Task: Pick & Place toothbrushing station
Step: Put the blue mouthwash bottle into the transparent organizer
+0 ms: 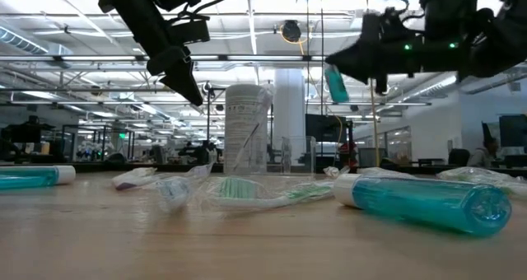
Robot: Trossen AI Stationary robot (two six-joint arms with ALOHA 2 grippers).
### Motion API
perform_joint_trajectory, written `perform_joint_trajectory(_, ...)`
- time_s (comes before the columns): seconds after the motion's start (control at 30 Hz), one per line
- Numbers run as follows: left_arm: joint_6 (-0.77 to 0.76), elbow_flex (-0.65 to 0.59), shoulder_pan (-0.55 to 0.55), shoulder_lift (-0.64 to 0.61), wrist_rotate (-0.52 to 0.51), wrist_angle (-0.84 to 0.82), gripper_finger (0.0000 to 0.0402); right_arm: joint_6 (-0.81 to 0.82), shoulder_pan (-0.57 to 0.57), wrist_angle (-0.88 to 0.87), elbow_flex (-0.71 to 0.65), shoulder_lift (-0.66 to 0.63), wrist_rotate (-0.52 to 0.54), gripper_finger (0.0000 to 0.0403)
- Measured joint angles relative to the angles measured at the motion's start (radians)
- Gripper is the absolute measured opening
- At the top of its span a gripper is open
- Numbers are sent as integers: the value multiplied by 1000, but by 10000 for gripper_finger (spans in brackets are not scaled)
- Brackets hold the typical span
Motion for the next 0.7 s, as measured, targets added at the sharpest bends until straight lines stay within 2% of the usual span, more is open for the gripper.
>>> perform_joint_trajectory(0.07, 5, 0, 0, 0, 0, 3, 195, -49, 9, 48, 35, 64, -2, 94)
perform_joint_trajectory(0.17, 8, 0, 0, 0, 0, 22, 195, -98, 13, 12, 126, 185, -25, 94)
perform_joint_trajectory(0.4, 1, 0, 0, 0, 5, 25, 195, -259, -19, 10, 373, 435, 15, 93)
perform_joint_trajectory(0.5, 4, 0, 0, 0, 5, 25, 196, -247, -44, -35, 454, 508, 57, 93)
perform_joint_trajectory(0.7, 5, 0, 0, 0, 5, 25, 195, -221, -99, -101, 579, 612, 55, 93)
